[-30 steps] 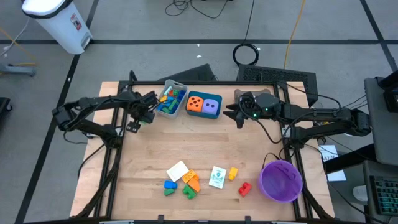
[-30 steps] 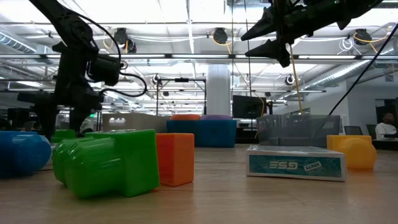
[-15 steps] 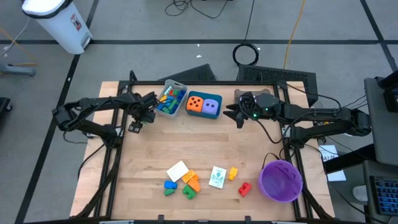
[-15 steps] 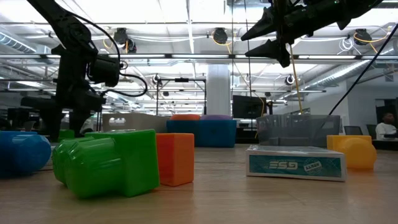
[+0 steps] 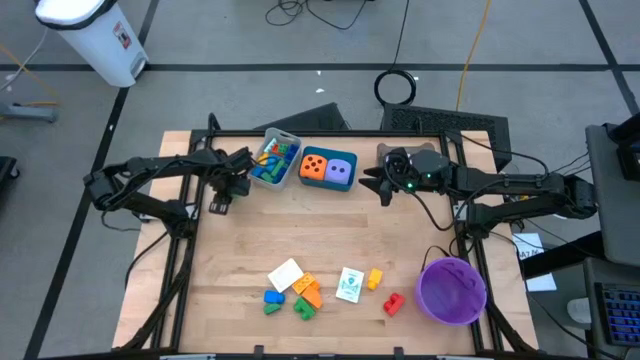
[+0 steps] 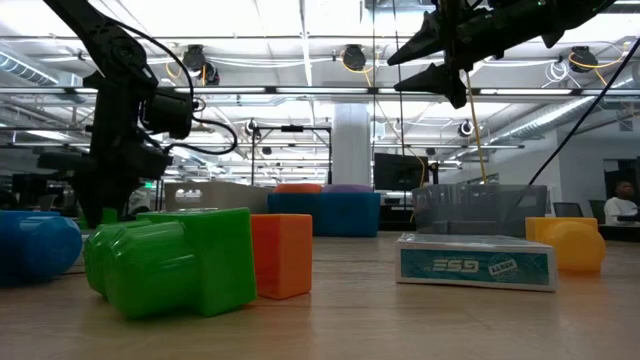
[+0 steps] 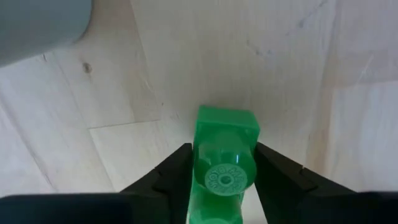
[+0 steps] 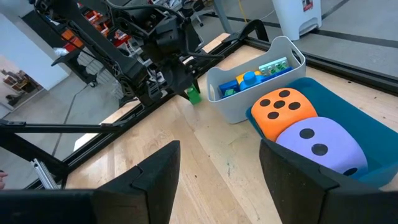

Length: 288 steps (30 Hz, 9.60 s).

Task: Pick & Place Toys
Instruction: Put the green game piece into the gray bin, then put the yellow game piece into the gray bin

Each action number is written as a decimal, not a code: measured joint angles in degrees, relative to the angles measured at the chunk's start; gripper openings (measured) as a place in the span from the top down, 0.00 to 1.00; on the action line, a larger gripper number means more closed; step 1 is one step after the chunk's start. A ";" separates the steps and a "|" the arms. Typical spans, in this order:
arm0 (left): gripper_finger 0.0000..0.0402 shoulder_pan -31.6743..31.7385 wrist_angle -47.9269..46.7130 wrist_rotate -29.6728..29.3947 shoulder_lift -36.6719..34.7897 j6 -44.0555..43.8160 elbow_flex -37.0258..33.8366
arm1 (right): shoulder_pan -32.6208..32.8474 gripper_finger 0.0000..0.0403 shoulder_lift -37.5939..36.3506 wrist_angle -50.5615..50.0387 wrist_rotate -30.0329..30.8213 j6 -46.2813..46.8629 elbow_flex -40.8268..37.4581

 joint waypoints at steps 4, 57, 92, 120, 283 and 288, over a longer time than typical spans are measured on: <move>0.66 -0.02 0.52 0.30 0.00 -2.78 0.00 | 0.00 0.47 0.00 -0.02 0.00 0.00 0.00; 0.62 -1.62 -7.28 7.33 14.27 -29.72 43.54 | -2.00 0.48 0.00 0.01 0.97 1.47 0.00; 0.62 -2.49 -14.02 3.87 23.19 1.20 40.64 | -2.56 0.48 0.00 -0.43 1.21 -0.69 0.00; 0.52 -4.04 -12.04 1.39 23.19 2.49 36.79 | -2.56 0.48 0.00 -0.41 1.05 1.27 0.00; 0.43 -52.29 46.55 2.87 -8.56 -60.77 38.75 | 29.18 0.48 16.85 -22.33 1.20 -31.16 27.94; 0.43 -52.30 42.08 2.87 -10.14 -61.05 38.73 | 32.32 0.48 22.49 -28.14 1.20 -62.28 27.93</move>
